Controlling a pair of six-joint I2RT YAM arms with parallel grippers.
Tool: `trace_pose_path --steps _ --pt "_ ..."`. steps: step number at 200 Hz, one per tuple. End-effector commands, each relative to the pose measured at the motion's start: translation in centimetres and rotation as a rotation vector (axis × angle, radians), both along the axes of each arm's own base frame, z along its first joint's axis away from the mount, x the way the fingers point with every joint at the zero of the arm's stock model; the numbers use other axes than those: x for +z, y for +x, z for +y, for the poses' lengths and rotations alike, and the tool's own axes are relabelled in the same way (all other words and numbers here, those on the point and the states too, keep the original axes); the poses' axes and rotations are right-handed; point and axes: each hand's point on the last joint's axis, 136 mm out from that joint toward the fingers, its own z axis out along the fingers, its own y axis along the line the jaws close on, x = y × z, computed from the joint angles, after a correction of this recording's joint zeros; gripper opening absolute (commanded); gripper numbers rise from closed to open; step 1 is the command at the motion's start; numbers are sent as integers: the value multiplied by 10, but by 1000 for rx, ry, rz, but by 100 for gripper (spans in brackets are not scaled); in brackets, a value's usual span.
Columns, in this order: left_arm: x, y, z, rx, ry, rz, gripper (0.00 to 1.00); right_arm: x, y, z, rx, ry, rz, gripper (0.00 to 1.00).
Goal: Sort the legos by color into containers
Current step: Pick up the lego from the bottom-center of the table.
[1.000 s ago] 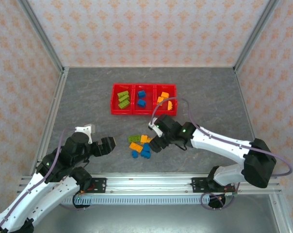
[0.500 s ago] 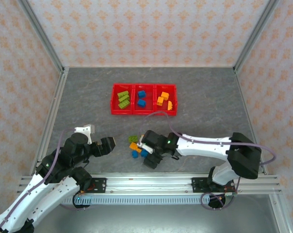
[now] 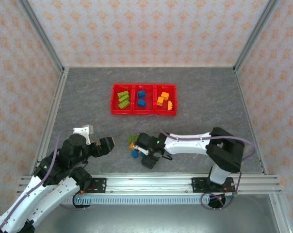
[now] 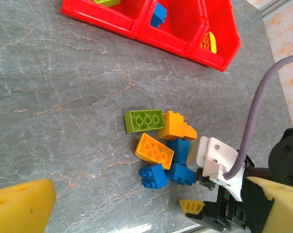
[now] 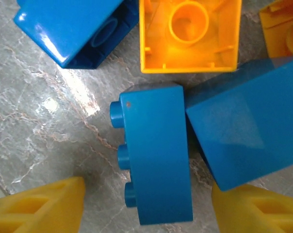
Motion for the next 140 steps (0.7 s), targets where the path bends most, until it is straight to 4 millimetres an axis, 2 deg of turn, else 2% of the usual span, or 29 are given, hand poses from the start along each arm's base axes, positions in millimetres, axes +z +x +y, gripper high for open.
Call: trace_pose_path --steps 1,59,115,131,140 --pt "-2 -2 4 14 11 2 99 6 5 14 -14 27 -18 64" --pt "-2 -3 6 20 7 -5 99 0 5 22 -34 22 2 47" --pt "-2 -3 6 21 9 -7 99 0 3 12 -32 -14 10 30" --pt "-2 -3 6 20 8 -7 99 3 -1 9 -18 -25 24 17" --pt "-3 -3 6 20 7 -6 99 4 -3 7 -11 -33 31 14"
